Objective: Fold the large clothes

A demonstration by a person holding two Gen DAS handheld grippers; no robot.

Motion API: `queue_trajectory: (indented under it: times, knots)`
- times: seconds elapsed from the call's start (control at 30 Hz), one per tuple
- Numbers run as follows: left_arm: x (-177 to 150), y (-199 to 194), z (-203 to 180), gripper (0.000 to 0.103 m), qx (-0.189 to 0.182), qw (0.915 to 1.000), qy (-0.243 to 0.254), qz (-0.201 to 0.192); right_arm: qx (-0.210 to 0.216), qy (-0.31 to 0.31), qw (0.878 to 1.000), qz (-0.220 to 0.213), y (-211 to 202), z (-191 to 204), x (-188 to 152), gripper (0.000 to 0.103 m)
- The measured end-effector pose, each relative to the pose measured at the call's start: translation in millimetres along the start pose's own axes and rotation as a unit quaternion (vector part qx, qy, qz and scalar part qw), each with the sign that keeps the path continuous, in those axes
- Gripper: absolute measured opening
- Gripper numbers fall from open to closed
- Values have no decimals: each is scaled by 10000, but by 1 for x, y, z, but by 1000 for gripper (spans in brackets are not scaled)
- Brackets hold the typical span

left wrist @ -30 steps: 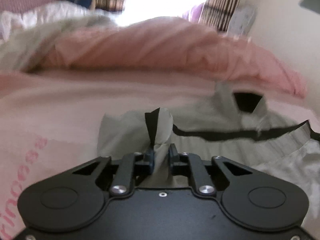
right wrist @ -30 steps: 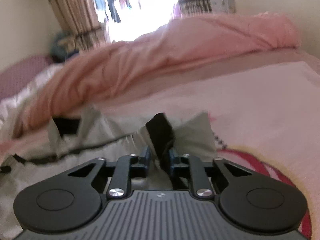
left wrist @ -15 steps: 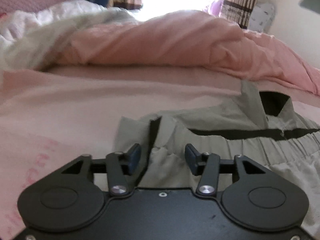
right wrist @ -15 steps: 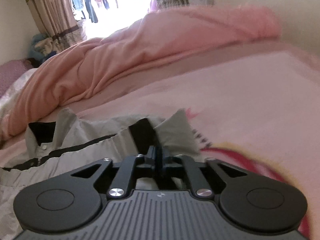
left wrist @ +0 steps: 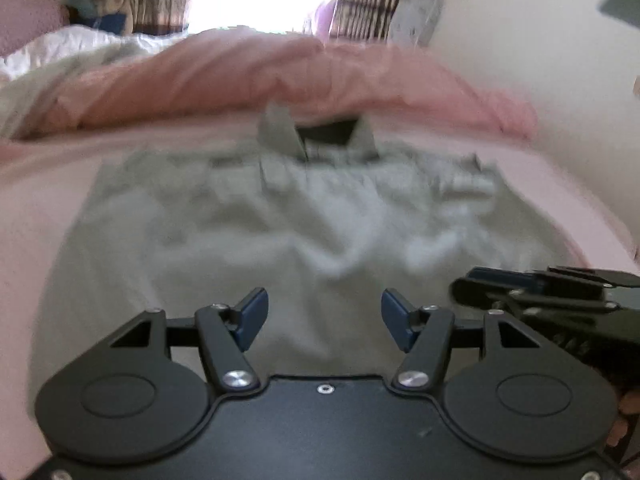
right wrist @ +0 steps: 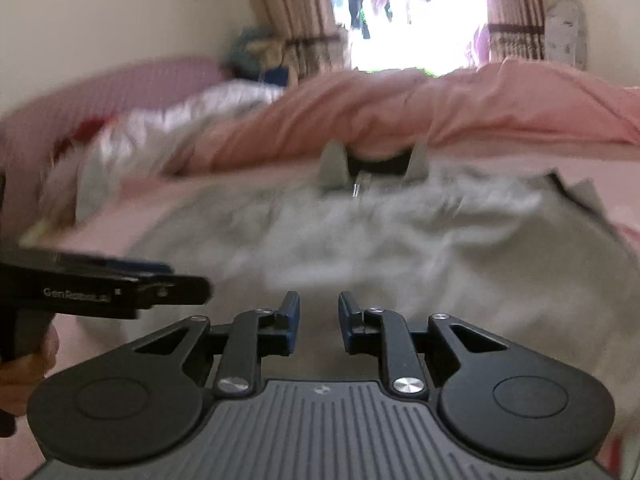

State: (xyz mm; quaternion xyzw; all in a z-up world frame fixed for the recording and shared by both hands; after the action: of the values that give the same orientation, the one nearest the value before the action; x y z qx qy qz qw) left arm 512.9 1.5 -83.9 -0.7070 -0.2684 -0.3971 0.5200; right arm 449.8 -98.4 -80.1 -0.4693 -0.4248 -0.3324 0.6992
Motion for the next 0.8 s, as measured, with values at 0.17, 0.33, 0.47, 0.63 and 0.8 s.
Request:
queue_trajectory:
  times: [0.17,0.33,0.47,0.63,0.8]
  knots:
    - [-27,-4,43,63,635,9977,-103,223,-580,193,9981,10,-18,-37,-13,19]
    - [-38,-37,96,63,1265,9916,-183,221,-1689,425,9847,43,-53,-131,-20,19]
    - [-52,-47,128,70,1387,9879,-661,221,-1938,835,9775,-32,-72,-180,-35,6]
    - [-46,-54,132,66,1457,9860,-757,282,-1955,910,9765,-19,-74,-181,-37,8]
    - [-20,-76,129,67,1370,9877,-732,-181,-2228,773,9713,-303,-88,-179,-17,24]
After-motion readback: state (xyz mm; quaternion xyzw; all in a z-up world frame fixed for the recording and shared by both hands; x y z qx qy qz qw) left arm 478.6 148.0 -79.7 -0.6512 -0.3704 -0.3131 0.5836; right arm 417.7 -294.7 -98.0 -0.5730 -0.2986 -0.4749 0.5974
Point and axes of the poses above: each gripper's, at about its wrist camera, not at the fingertips, and y roughly the way its jaws point, z to its left, x to its top, the point moved 9 cm from there along y, roughly the way its jaws point, and after that the axes turned 8 degrees about -z, right-handed, at the moved point
